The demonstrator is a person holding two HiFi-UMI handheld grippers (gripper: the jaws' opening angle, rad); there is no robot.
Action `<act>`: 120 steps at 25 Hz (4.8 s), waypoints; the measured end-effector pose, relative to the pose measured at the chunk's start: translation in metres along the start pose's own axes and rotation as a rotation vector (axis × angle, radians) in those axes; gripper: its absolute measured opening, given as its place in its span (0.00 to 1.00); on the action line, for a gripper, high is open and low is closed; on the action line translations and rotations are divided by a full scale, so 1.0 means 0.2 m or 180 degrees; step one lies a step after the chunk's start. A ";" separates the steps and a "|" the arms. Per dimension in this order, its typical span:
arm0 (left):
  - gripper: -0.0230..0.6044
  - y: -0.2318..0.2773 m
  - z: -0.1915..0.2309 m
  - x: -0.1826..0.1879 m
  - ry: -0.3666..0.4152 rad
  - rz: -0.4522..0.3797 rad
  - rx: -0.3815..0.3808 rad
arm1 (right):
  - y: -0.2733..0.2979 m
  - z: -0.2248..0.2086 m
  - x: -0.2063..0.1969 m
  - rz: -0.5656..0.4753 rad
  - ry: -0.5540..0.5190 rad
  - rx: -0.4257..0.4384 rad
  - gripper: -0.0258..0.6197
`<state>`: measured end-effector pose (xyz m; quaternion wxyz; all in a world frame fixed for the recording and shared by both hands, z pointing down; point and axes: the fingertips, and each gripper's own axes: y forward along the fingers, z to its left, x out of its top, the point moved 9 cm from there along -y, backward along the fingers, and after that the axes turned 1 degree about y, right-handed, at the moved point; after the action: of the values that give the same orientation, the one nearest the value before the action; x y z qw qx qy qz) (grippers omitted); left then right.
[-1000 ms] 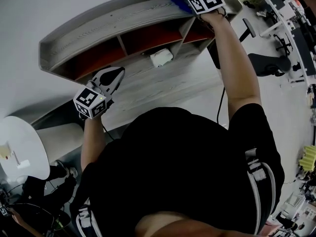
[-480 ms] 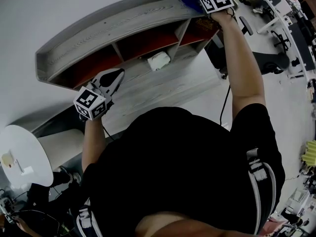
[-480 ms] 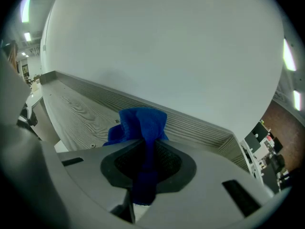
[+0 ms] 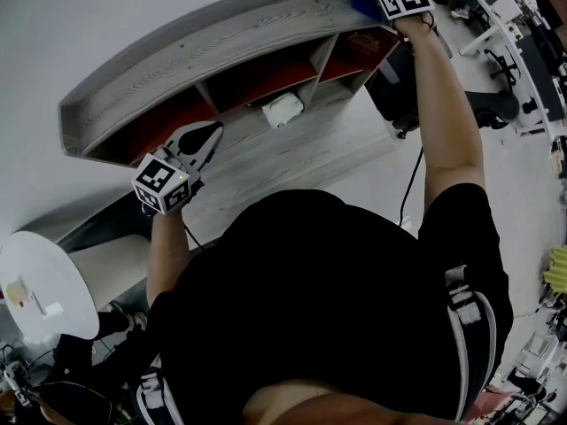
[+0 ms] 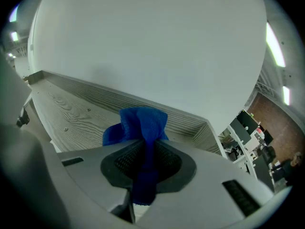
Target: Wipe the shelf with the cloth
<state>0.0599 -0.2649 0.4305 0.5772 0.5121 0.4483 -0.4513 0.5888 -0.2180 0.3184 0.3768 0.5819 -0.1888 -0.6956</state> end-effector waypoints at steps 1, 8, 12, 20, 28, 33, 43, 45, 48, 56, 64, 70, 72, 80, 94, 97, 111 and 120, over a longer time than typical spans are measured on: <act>0.06 0.00 0.00 0.00 0.0001 -0.0001 -0.0001 | 0.00 -0.02 0.00 0.0031 -0.0013 -0.0022 0.13; 0.06 0.01 0.00 0.02 0.0007 0.0010 -0.0007 | -0.01 -0.10 -0.02 0.0118 -0.0025 -0.0140 0.13; 0.06 0.00 0.01 0.02 0.0013 0.0021 0.0020 | 0.00 -0.10 -0.02 0.0131 -0.0044 -0.0140 0.13; 0.06 -0.01 0.00 0.02 0.0003 0.0028 0.0061 | -0.01 -0.10 -0.02 0.0148 -0.0116 -0.0161 0.13; 0.06 -0.02 -0.04 -0.01 -0.0007 0.0053 0.0060 | -0.01 -0.05 0.01 0.0116 -0.0183 -0.0137 0.13; 0.06 -0.08 -0.06 -0.05 -0.0032 0.0055 0.0110 | 0.00 0.04 0.04 0.0065 -0.0222 -0.0063 0.13; 0.06 -0.27 -0.15 -0.08 -0.0066 0.0079 0.0279 | 0.02 0.33 0.16 -0.0038 -0.0403 0.0153 0.13; 0.06 -0.31 -0.16 -0.08 -0.0061 0.0077 0.0319 | 0.02 0.39 0.18 -0.0062 -0.0427 0.0185 0.13; 0.06 -0.37 -0.18 -0.08 -0.0065 0.0075 0.0370 | 0.02 0.46 0.20 -0.0090 -0.0452 0.0228 0.13; 0.06 -0.49 -0.23 -0.10 -0.0065 0.0098 0.0461 | 0.01 0.63 0.25 -0.0159 -0.0552 0.0353 0.13; 0.06 -0.59 -0.29 -0.11 -0.0065 0.0121 0.0544 | -0.01 0.85 0.31 -0.0216 -0.0672 0.0514 0.13; 0.06 -0.73 -0.33 -0.14 -0.0101 0.0130 0.0683 | 0.00 1.03 0.37 -0.0249 -0.0803 0.0656 0.13; 0.06 -0.77 -0.35 -0.14 -0.0109 0.0128 0.0734 | 0.00 1.10 0.39 -0.0260 -0.0872 0.0708 0.13; 0.06 -0.94 -0.45 -0.17 -0.0131 0.0134 0.0905 | -0.04 1.39 0.46 -0.0312 -0.1098 0.0914 0.13; 0.06 -1.18 -0.59 -0.25 -0.0233 0.0162 0.1147 | -0.08 1.84 0.56 -0.0420 -0.1396 0.1222 0.13; 0.06 -1.22 -0.62 -0.25 -0.0234 0.0170 0.1192 | -0.09 1.95 0.59 -0.0448 -0.1462 0.1306 0.13; 0.06 -1.39 -0.70 -0.27 -0.0256 0.0242 0.1436 | -0.12 2.40 0.71 -0.0552 -0.1798 0.1622 0.13; 0.06 -1.42 -0.77 -0.27 -0.0270 0.0276 0.1509 | -0.15 2.64 0.77 -0.0604 -0.2007 0.1793 0.13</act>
<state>-0.2371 -0.1273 0.4200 0.4780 0.6326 0.2828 -0.5398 0.0715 -0.4056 0.3283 0.0615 0.4358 -0.4228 -0.7922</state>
